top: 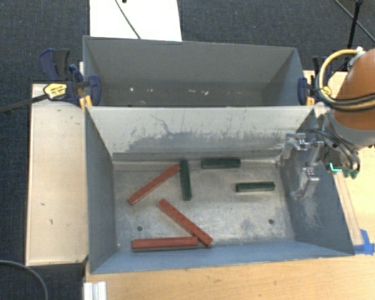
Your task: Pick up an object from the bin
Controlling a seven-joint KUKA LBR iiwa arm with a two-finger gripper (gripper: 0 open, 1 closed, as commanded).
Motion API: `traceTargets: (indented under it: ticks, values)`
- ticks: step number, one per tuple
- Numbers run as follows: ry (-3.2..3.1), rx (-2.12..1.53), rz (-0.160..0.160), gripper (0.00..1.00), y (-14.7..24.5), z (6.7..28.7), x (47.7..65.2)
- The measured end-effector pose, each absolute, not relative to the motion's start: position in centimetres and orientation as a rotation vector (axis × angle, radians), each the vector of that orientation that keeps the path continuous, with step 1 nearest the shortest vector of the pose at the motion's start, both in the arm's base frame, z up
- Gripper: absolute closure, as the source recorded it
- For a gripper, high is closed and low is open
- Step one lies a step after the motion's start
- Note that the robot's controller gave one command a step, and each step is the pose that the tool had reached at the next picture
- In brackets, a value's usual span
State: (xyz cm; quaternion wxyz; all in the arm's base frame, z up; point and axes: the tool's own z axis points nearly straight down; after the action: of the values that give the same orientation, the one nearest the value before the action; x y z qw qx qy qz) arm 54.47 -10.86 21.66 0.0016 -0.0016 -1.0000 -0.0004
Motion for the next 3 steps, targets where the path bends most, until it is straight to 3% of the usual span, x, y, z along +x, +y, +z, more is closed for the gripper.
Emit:
traceTargets:
  ticks: [1, 2, 3]
  values:
    - [-3.098, 0.516, -0.002, 0.0, -11.6, 6.8, 55.7]
    - [-3.102, 0.521, 0.002, 1.0, -11.7, 7.1, 55.8]
    - [-3.112, 0.507, 0.007, 1.0, -12.3, 24.2, 55.3]
